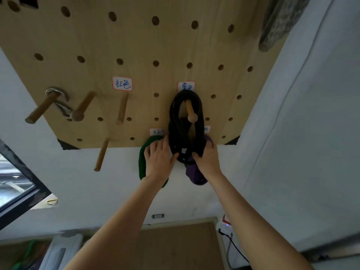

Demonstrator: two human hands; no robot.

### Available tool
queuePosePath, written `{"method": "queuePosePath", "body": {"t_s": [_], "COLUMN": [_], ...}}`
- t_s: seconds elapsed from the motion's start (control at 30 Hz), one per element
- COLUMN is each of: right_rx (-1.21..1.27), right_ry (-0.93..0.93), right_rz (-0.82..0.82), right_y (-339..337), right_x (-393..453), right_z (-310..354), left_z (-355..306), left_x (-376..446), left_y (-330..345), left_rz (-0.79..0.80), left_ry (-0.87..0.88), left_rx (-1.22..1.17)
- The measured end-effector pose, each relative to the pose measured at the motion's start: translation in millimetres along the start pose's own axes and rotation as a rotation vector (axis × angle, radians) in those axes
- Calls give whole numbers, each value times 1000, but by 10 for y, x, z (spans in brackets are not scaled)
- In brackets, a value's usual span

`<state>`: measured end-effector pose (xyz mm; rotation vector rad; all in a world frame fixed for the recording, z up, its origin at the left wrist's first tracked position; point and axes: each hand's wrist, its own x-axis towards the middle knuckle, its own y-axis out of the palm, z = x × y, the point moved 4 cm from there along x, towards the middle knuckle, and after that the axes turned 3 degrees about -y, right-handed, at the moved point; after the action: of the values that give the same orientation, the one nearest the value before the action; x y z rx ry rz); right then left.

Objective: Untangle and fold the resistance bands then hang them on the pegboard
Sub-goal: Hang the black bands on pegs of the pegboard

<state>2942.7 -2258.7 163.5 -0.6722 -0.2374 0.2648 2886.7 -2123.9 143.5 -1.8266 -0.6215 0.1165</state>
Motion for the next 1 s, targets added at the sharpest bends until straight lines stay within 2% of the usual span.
{"method": "queuePosePath", "body": {"t_s": [0.1,0.17,0.27,0.33,0.5,0.67,0.73,0.83,1.0], "right_rx": [51,112,165,116,-31,-188,-220,-268,-363], "right_ry": [22,-25,-120,-101,59,119,162,230,310], "right_rz": [-175,-214,49,240,637,1040,1126,1227,1288], "right_y": [-12,97,481,794,1776,3130,3729,4620,5925], "right_x": [-331,-681,-1270,-1634,-2729,-4309,-4950,-5825,-6910], "right_z": [-19,28,169,183,77,11,-57,-285,-1125], "left_z": [66,167,516,922,2372,3905,4484,5186,6051], "left_x": [-335,-613,-1170,-1634,-3277,-5150,-5755,-6534,-7534], "left_y": [-4,-27,-21,43,246,132,167,390,1366], "left_rz": [-58,-81,-32,51,421,477,492,548,643], "left_ry": [-57,-77,-97,-170,-589,-1020,-1123,-1175,-1156], "left_rx": [-179,-282,-409,-431,-359,-342,-347,-336,-320]}}
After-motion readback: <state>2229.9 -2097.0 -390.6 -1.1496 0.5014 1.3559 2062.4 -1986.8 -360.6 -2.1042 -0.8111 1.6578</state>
